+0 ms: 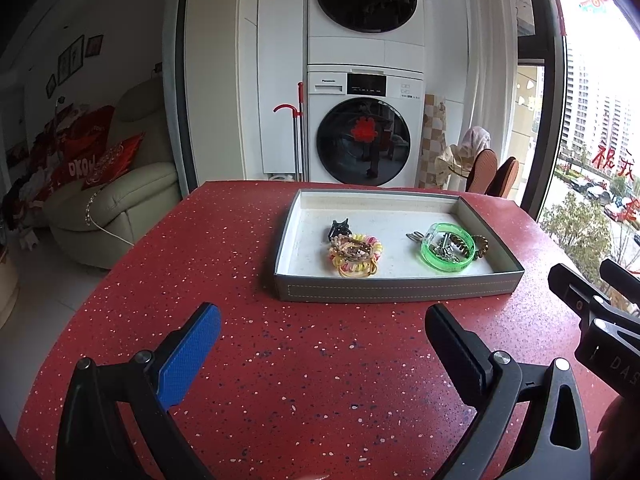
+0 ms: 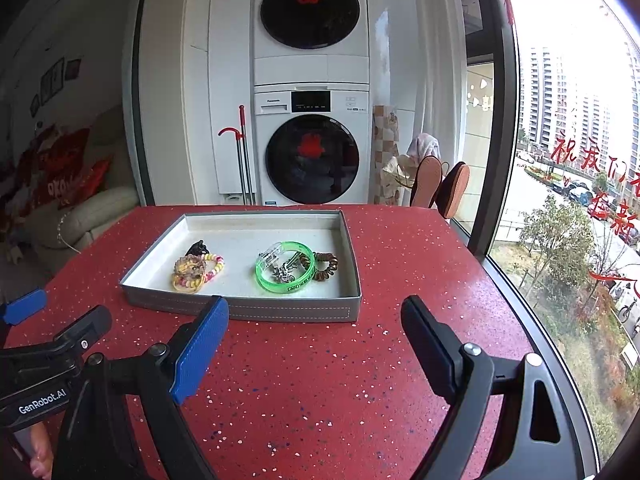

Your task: Organize jewelry

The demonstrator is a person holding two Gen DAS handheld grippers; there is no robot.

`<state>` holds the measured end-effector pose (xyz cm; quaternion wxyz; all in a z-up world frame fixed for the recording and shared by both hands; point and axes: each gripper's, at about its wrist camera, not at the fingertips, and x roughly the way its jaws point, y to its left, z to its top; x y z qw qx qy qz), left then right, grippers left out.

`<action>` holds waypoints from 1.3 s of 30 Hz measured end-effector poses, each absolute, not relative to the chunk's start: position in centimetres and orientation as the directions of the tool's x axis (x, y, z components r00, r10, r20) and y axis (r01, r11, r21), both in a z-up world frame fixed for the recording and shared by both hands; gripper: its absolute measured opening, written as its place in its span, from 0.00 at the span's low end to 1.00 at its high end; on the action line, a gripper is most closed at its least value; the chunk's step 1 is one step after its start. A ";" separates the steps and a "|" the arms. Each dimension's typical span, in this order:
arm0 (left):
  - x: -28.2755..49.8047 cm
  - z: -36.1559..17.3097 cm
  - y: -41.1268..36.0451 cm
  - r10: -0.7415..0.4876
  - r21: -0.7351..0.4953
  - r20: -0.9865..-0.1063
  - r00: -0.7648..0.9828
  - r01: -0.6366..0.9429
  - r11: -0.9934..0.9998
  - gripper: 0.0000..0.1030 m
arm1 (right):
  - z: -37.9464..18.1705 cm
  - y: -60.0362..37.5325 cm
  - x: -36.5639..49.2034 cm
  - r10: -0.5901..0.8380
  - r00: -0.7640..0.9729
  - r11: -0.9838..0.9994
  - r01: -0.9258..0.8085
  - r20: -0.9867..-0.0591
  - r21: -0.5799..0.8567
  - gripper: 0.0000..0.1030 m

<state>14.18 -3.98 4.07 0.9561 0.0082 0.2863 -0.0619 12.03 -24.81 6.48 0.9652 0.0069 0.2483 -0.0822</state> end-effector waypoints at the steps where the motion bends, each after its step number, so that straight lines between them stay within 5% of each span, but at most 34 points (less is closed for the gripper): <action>1: 14.2 4.1 -4.0 -0.114 -0.020 -0.549 0.828 0.123 0.992 1.00 | 6.5 -24.8 12.0 -0.155 0.863 0.986 0.163 -0.480 -0.026 0.87; 39: 14.1 4.1 -4.3 -0.114 -0.011 -0.553 0.825 0.129 0.992 1.00 | 6.6 -25.1 11.9 -0.157 0.861 0.985 0.169 -0.484 -0.019 0.88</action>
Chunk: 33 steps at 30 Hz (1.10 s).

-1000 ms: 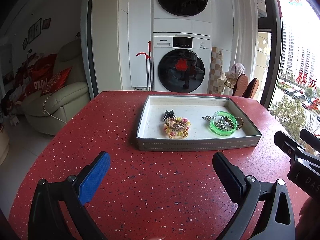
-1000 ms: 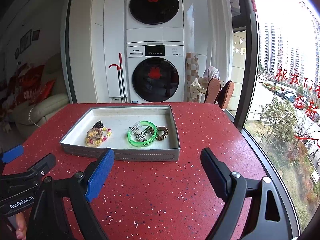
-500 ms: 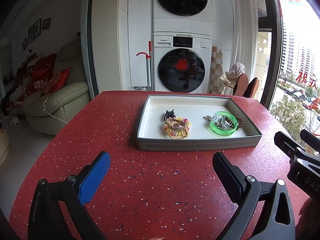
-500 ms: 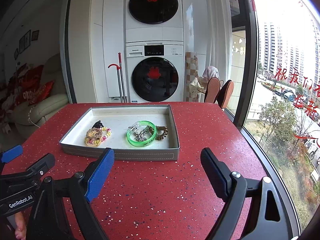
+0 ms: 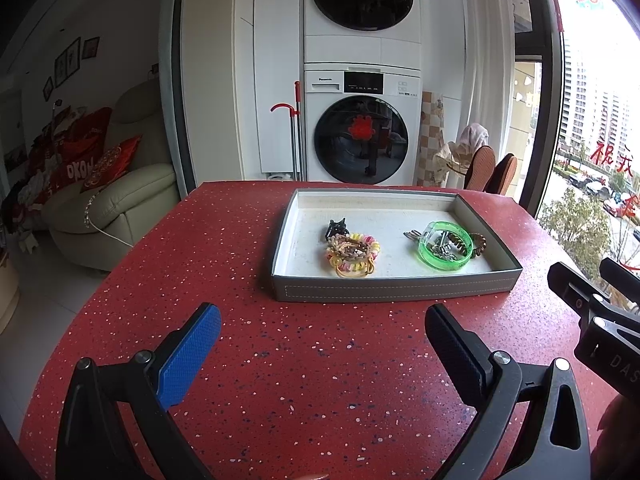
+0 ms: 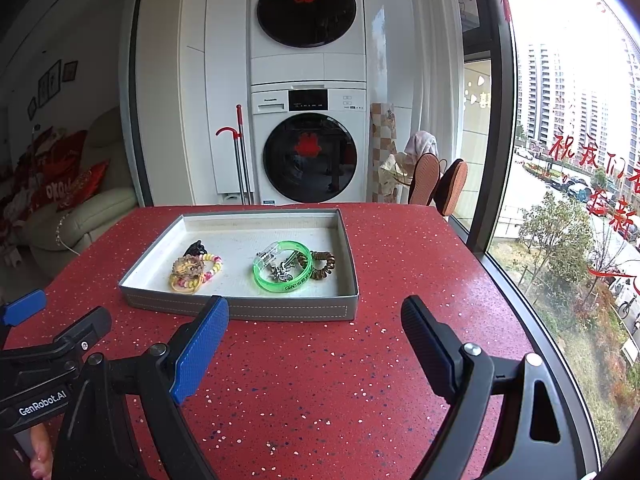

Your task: Organize jewelry

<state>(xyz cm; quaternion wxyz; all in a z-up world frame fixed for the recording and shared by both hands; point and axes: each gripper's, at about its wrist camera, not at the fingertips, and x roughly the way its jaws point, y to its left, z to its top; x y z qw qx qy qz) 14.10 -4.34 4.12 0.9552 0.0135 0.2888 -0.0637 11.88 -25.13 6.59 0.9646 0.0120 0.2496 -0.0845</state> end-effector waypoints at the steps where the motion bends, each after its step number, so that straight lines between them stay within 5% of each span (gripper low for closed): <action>1: 14.1 4.1 -4.3 -0.114 -0.011 -0.554 0.824 0.130 0.991 1.00 | 6.6 -25.1 11.9 -0.157 0.861 0.985 0.169 -0.484 -0.019 0.88; 33: 14.2 3.9 -4.4 -0.115 -0.005 -0.558 0.822 0.135 0.991 1.00 | 6.2 -25.1 11.8 -0.159 0.857 0.985 0.172 -0.490 -0.018 0.88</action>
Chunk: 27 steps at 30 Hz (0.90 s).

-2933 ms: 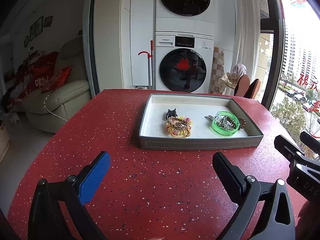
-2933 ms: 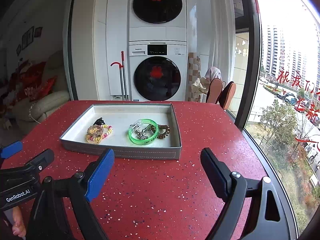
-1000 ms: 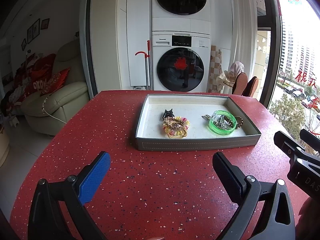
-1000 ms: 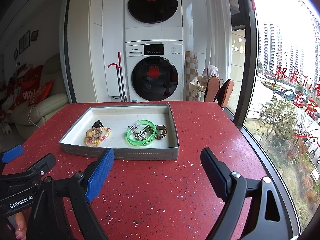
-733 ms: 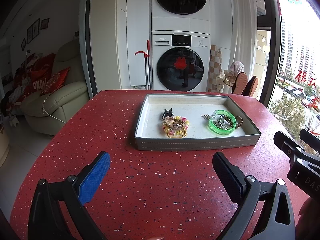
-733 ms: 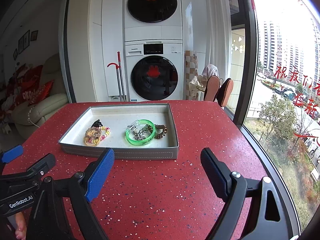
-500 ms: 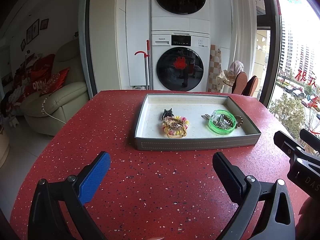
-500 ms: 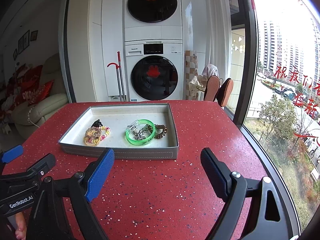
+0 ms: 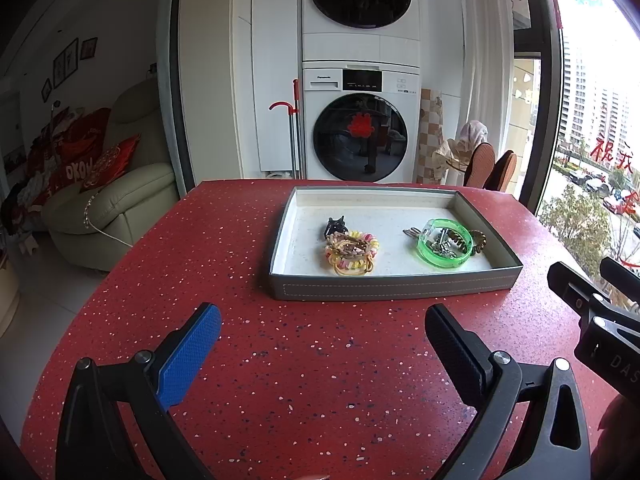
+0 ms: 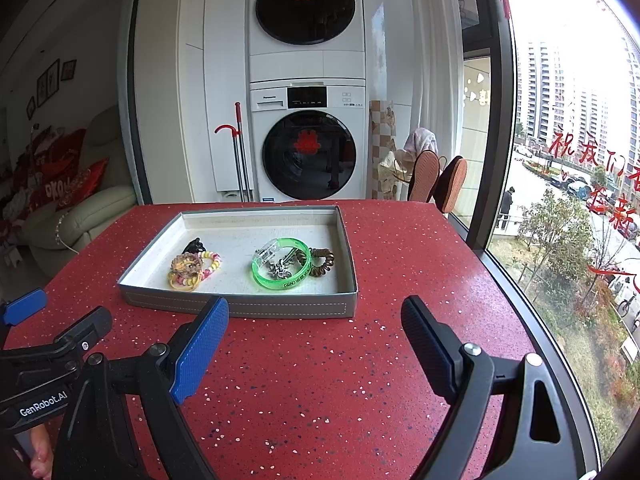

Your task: Organize jewelry

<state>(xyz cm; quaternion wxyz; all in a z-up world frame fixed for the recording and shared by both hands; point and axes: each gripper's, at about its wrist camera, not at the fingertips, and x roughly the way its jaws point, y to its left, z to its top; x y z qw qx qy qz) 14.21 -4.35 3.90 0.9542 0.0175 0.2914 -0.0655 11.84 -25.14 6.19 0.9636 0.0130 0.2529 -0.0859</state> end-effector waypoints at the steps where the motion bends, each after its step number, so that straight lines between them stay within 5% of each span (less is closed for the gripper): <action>1: 14.2 3.9 -4.3 -0.115 -0.004 -0.559 0.822 0.135 0.991 1.00 | 6.2 -25.2 11.9 -0.158 0.857 0.985 0.171 -0.490 -0.018 0.88; 27: 14.2 4.1 -4.5 -0.116 -0.007 -0.566 0.816 0.136 0.991 1.00 | 6.2 -25.1 11.9 -0.158 0.857 0.985 0.171 -0.490 -0.018 0.88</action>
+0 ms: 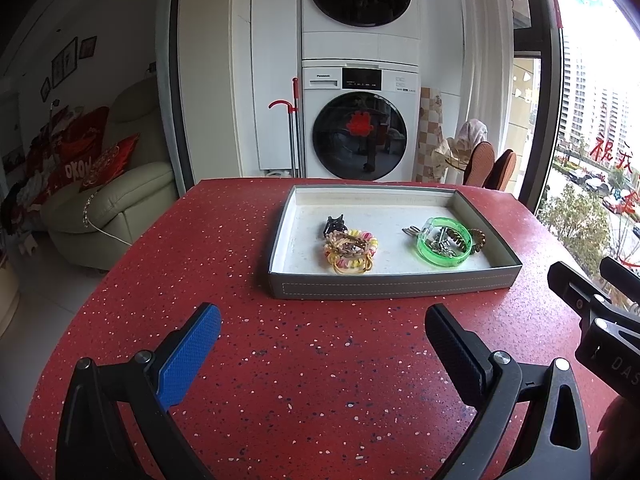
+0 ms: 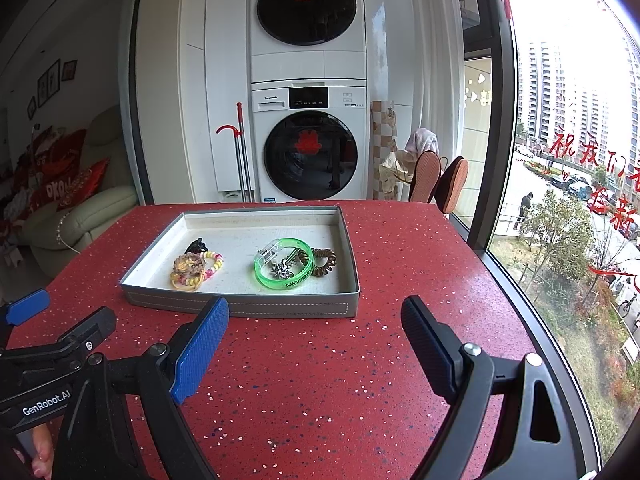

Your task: Organize jewelry

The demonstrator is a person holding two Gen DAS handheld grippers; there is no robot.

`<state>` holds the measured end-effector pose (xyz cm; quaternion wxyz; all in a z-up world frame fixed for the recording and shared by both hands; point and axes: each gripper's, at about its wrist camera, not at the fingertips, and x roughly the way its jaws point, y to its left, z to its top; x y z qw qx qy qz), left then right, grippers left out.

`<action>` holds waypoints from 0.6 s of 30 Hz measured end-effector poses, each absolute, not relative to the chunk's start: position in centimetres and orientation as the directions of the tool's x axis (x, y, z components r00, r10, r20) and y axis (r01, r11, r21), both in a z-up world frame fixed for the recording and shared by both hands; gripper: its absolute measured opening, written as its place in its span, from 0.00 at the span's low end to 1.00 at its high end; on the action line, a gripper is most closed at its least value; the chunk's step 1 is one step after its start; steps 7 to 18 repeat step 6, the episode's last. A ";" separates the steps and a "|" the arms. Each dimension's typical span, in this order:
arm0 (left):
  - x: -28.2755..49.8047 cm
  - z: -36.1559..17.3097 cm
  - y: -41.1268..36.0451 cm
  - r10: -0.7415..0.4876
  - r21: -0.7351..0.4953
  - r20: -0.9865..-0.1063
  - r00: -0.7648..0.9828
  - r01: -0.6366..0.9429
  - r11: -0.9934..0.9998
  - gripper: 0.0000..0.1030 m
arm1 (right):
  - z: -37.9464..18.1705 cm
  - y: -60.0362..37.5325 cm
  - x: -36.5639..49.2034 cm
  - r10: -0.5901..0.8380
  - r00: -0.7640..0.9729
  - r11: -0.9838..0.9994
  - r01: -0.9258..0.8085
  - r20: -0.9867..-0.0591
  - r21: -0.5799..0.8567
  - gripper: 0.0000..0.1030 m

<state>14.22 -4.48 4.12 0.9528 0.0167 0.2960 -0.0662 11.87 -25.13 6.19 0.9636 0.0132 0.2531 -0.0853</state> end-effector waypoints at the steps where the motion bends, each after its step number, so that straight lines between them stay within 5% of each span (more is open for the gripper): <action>1: 14.2 4.1 -4.4 -0.120 -0.013 -0.568 0.814 0.136 0.991 1.00 | 6.2 -25.1 11.8 -0.157 0.857 0.985 0.171 -0.490 -0.017 0.88; 18: 14.2 4.3 -4.4 -0.129 -0.027 -0.563 0.817 0.138 0.990 1.00 | 6.0 -25.0 11.9 -0.158 0.855 0.985 0.172 -0.493 -0.017 0.88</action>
